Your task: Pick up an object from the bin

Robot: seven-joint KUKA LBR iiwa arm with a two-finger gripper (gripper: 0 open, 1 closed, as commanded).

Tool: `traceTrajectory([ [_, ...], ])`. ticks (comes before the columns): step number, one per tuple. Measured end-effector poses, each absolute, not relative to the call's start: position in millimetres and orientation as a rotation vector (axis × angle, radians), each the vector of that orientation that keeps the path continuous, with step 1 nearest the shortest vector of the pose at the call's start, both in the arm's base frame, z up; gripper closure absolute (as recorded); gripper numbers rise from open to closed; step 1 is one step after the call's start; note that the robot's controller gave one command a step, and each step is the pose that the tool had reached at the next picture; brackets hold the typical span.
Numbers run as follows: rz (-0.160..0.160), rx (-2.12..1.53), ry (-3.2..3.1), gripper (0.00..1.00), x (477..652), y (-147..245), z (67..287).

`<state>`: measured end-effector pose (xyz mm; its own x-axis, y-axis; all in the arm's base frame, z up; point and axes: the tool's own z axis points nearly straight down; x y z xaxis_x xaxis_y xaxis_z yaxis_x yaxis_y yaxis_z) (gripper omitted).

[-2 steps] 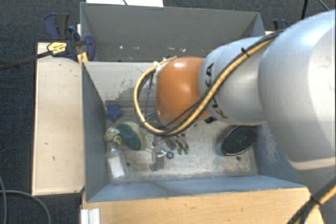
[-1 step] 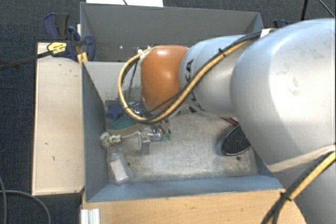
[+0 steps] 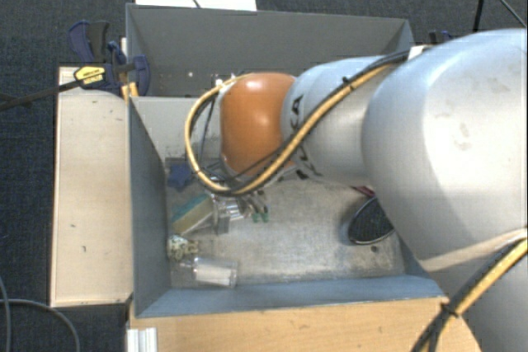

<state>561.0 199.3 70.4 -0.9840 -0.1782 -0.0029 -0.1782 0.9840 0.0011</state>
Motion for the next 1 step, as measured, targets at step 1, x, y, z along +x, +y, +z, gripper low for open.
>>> traceTrajectory([
  [1, 0.0, -1.033, 2.959, 1.0, 519.6, 182.8, 214.4],
])
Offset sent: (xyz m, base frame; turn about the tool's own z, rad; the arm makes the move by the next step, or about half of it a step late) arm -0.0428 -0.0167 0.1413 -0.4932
